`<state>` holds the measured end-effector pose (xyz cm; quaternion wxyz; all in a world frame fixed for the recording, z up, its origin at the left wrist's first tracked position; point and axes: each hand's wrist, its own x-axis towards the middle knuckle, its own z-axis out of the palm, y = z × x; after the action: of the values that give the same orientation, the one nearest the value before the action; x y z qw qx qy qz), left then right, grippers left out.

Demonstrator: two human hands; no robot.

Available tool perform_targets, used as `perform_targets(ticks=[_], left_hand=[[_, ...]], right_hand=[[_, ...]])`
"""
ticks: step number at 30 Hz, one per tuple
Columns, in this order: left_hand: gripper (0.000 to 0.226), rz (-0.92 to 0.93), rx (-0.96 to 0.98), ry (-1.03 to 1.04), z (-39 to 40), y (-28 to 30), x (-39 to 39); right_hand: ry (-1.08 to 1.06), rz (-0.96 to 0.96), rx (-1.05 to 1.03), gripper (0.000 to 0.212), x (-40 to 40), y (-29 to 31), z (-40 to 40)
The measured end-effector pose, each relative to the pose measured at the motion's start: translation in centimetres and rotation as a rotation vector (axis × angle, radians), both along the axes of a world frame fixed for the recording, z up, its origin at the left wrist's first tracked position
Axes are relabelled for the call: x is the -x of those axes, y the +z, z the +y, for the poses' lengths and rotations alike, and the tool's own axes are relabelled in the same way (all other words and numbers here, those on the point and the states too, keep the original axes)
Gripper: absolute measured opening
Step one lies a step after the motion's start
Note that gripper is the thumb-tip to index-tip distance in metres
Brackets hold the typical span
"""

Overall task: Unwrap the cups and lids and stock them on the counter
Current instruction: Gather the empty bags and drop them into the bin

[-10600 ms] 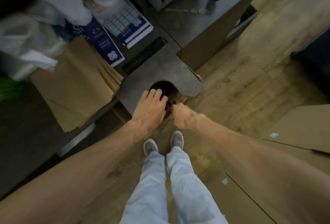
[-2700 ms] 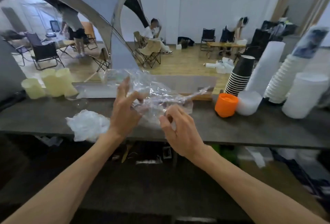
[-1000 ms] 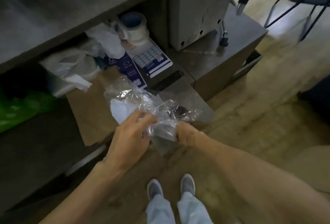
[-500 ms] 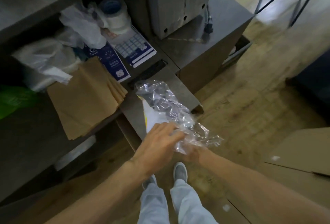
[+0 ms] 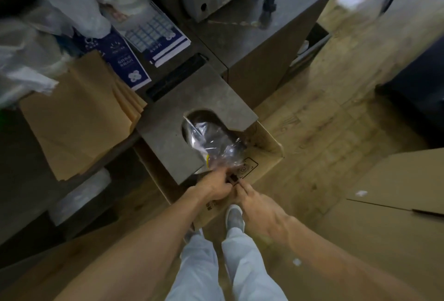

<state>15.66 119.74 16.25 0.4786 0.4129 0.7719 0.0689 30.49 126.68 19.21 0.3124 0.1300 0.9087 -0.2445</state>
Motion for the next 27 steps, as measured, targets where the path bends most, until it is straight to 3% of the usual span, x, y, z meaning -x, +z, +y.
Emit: perform_targets(ticks=[4,7,10,13,16,19,21,24,27], left_hand=[[0.054,0.254,0.181,-0.052,-1.0,-1.8,0.6],[0.054,0.289,0.079,-0.148,-1.0,-0.5,0.5],[0.058,0.327,-0.028,-0.029,-0.8,0.4,-0.1],[0.066,0.397,-0.103,-0.094,-0.6,2.0,-0.2],[0.057,0.478,-0.248,-0.206,-0.7,4.9,-0.3],[0.050,0.557,-0.315,-0.181,-1.8,7.5,1.2],[0.047,0.615,-0.306,-0.165,-2.9,9.3,3.2],[0.052,0.689,-0.227,-0.132,-5.4,11.2,6.0],[0.057,0.722,-0.137,-0.081,-8.1,12.2,7.5]], right_hand=[[-0.046,-0.032,0.012,0.066,-0.3,1.1,-0.8],[-0.138,0.003,0.006,0.069,0.0,2.2,-0.7],[-0.176,-0.006,0.025,0.070,0.7,3.0,-0.7],[-0.198,0.038,0.015,0.070,1.9,1.1,-0.5],[-0.154,0.044,0.053,0.063,4.3,-0.8,0.3],[-0.095,0.154,0.083,0.054,7.4,-1.3,1.5],[-0.188,0.125,0.157,0.050,10.0,0.5,1.8],[-0.127,0.161,0.141,0.058,12.9,2.4,1.9],[-0.166,0.176,0.142,0.052,14.4,2.5,1.9]])
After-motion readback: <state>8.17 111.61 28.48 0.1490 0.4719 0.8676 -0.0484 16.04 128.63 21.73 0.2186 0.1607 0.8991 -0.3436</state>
